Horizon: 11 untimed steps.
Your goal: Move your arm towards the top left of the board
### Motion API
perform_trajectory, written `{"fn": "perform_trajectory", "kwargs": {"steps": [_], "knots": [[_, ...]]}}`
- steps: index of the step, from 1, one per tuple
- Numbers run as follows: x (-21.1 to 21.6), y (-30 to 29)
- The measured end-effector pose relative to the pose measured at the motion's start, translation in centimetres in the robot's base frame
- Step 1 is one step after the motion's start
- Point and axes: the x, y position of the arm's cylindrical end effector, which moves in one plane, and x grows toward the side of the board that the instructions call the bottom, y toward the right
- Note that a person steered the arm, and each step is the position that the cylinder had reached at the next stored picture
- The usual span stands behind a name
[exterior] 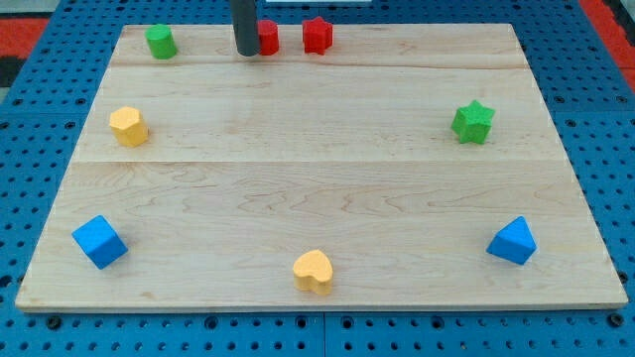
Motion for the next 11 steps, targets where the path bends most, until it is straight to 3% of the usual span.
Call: {"fn": "perform_trajectory", "kwargs": {"steps": [2, 5, 7, 10, 11], "knots": [[-0.6, 0.2], [5.3, -3.3], [6.2, -6.4], [3.8, -16.0], [1.6, -16.3]]}}
